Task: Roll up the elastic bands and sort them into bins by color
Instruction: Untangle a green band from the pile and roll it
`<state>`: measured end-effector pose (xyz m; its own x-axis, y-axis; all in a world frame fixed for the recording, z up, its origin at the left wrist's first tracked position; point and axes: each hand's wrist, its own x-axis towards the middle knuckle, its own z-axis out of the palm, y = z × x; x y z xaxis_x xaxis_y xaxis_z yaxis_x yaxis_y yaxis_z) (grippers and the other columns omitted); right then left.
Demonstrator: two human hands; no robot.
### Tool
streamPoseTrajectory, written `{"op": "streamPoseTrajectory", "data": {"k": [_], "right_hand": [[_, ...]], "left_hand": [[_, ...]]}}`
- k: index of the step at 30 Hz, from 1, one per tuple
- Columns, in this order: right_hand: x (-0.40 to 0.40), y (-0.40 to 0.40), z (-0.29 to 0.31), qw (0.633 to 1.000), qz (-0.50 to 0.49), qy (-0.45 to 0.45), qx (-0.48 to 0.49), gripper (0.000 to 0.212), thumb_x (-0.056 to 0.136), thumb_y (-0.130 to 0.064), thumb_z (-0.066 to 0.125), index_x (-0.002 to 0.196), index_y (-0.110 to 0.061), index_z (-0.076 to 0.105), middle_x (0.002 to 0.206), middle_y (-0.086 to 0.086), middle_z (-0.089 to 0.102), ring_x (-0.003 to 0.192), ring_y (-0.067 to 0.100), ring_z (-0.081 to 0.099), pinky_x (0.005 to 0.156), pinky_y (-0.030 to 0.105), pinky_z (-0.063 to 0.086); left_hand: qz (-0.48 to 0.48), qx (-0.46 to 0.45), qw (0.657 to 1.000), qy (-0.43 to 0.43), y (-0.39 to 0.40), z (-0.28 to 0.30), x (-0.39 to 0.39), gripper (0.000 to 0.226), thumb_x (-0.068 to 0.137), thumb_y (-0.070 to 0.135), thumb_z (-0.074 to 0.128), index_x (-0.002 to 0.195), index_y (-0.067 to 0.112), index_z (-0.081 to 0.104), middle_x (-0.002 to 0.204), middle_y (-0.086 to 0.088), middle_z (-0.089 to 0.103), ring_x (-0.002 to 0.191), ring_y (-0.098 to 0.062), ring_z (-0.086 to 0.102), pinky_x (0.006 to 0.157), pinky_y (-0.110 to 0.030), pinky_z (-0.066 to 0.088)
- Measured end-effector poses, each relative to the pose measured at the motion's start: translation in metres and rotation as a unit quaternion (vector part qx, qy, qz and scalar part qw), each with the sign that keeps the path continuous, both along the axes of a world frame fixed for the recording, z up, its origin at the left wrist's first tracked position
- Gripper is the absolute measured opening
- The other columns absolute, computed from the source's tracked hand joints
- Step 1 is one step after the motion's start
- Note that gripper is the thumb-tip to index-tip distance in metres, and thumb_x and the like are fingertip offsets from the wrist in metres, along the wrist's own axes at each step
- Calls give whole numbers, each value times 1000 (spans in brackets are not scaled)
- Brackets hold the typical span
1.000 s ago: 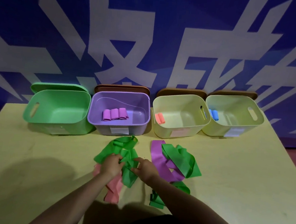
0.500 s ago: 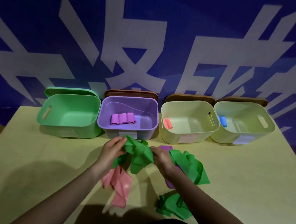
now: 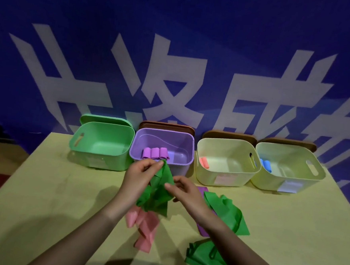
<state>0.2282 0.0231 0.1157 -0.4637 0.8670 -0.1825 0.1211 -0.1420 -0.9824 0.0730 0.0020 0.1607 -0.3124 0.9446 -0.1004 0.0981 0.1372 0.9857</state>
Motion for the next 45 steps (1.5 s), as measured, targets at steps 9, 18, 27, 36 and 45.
{"op": "streamPoseTrajectory", "data": {"k": [9,18,27,36,45], "right_hand": [[-18,-11,-13,998,0,-55,-6,14,89,1,60,78,-8,61,74,10,59,65,13,52,60,19,42],[-24,-20,-2,997,-32,35,-65,17,95,-9,54,78,-13,55,59,-7,47,60,15,42,59,26,36],[-15,-20,-5,972,100,-172,124,21,89,-5,59,99,-23,57,81,-8,54,68,7,49,65,22,42],[9,-14,-32,949,25,-276,150,24,85,2,51,85,-18,63,85,0,64,84,21,59,76,34,46],[40,-12,-26,988,-134,-63,-53,20,93,-6,58,77,-1,68,71,11,64,63,12,60,55,16,49]], "left_hand": [[90,15,991,-94,-26,9,-21,35,90,25,62,86,-10,62,78,-18,59,73,-26,55,71,-37,44],[154,21,981,-112,-56,6,-57,22,95,20,55,88,2,65,82,-12,65,78,-22,60,75,-34,45],[180,20,974,-137,-63,9,-78,16,96,19,53,90,14,67,92,-6,69,84,-19,64,79,-34,48],[208,10,956,-205,-46,15,-71,12,96,18,55,90,18,66,96,-3,70,90,-18,66,86,-34,50],[241,-1,943,-230,-35,6,-71,11,96,19,55,89,21,63,94,1,67,86,-13,63,75,-27,50]]}}
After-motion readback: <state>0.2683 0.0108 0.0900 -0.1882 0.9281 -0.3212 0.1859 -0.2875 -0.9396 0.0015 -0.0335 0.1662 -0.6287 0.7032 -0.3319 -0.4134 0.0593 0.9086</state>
